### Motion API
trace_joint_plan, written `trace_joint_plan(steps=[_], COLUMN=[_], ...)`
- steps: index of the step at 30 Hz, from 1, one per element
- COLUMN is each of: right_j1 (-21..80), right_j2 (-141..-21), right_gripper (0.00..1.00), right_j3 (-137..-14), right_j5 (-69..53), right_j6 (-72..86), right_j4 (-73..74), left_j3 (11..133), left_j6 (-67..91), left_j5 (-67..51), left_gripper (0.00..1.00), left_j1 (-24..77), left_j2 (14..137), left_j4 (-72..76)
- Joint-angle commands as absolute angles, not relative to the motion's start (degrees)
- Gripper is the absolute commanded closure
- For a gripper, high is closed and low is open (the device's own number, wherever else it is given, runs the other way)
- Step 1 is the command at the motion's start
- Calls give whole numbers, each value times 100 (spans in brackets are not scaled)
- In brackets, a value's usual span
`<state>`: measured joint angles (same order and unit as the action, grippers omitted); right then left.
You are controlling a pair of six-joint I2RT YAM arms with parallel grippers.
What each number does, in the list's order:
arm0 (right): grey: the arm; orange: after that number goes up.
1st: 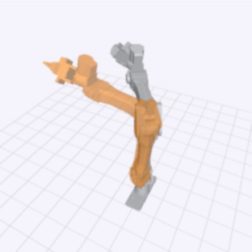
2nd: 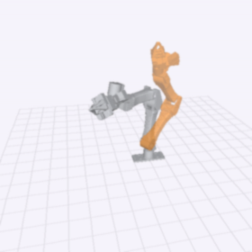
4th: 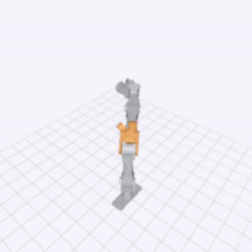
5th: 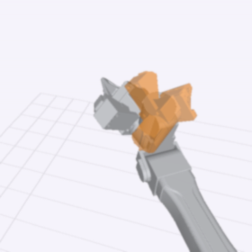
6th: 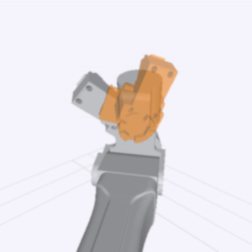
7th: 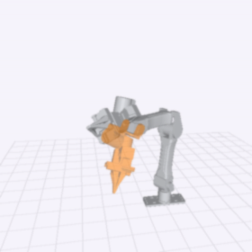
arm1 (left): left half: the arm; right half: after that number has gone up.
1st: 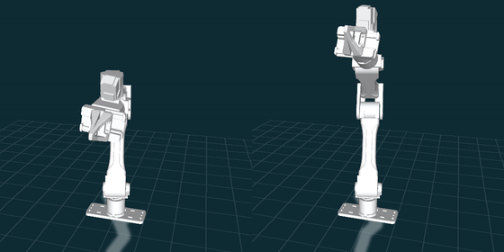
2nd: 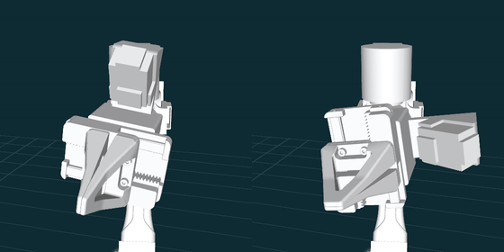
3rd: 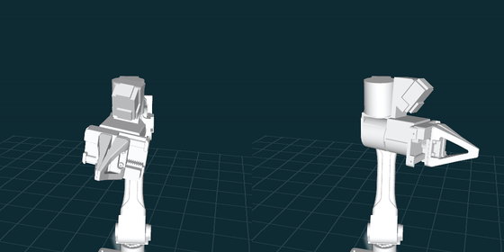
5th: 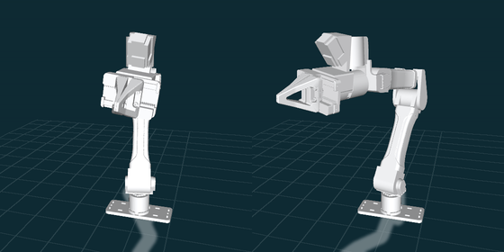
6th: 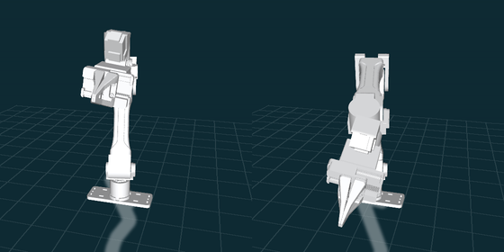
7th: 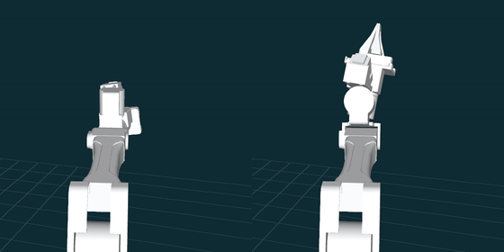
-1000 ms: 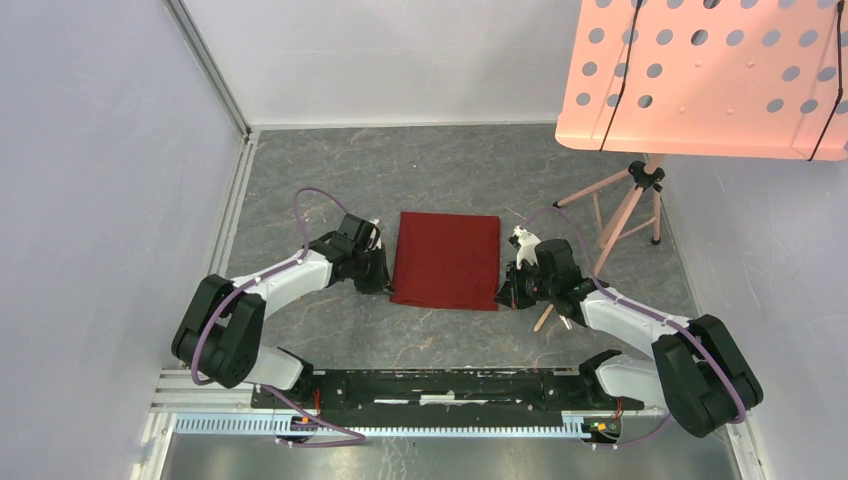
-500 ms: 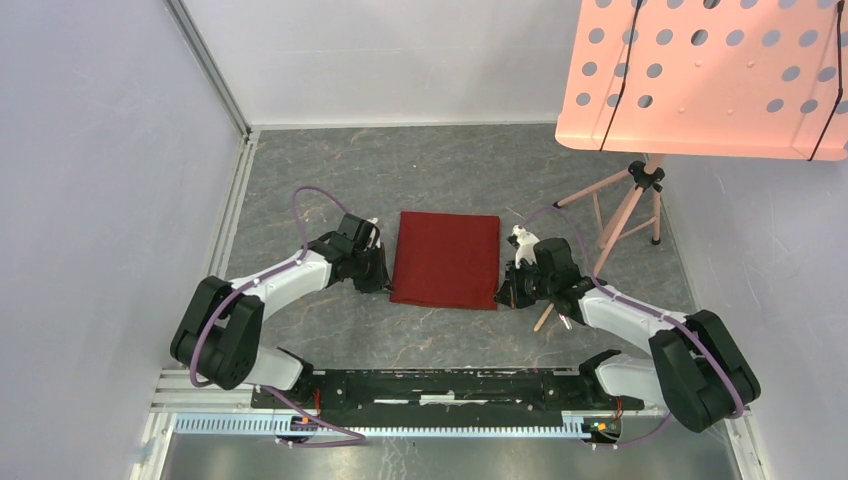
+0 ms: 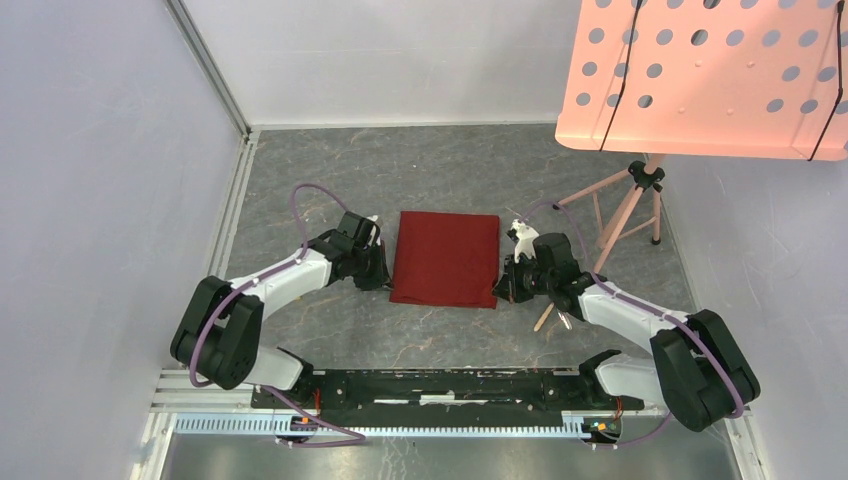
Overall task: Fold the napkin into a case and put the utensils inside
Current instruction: Smooth out the square-folded napkin at the center of the board.
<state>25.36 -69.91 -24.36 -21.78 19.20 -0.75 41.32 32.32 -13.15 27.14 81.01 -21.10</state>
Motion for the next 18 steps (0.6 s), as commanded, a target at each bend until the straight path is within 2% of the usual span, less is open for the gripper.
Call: trace_joint_plan(steps=[1, 9, 11, 13, 16, 18], right_j1=[2520, 2522, 2519, 2521, 2519, 2522], right_j2=[-7016, -7068, -7079, -7062, -6846, -6695], right_gripper=[100, 100, 100, 92, 77, 71], right_j3=[-2647, -2552, -2539, -2579, -2617, -2682], right_j5=[-2099, -2009, -2047, -2156, -2226, -2204], right_j6=[1829, 1742, 1738, 1710, 1677, 1594], right_j4=[-208, -193, -157, -56, 155, 348], left_j3=[4360, 4172, 4205, 4312, 4450, 4500], left_j6=[2914, 2944, 2923, 2861, 2821, 2819], left_j5=[-1168, -1204, -1027, -927, -862, -884], left_gripper=[98, 98, 94, 88, 71, 65], left_j1=[2716, 2716, 2716, 2721, 2718, 2716], left_j2=[8008, 8263, 8272, 8227, 7943, 7724], left_j4=[-2064, -1941, -2077, -2292, -2564, -2667])
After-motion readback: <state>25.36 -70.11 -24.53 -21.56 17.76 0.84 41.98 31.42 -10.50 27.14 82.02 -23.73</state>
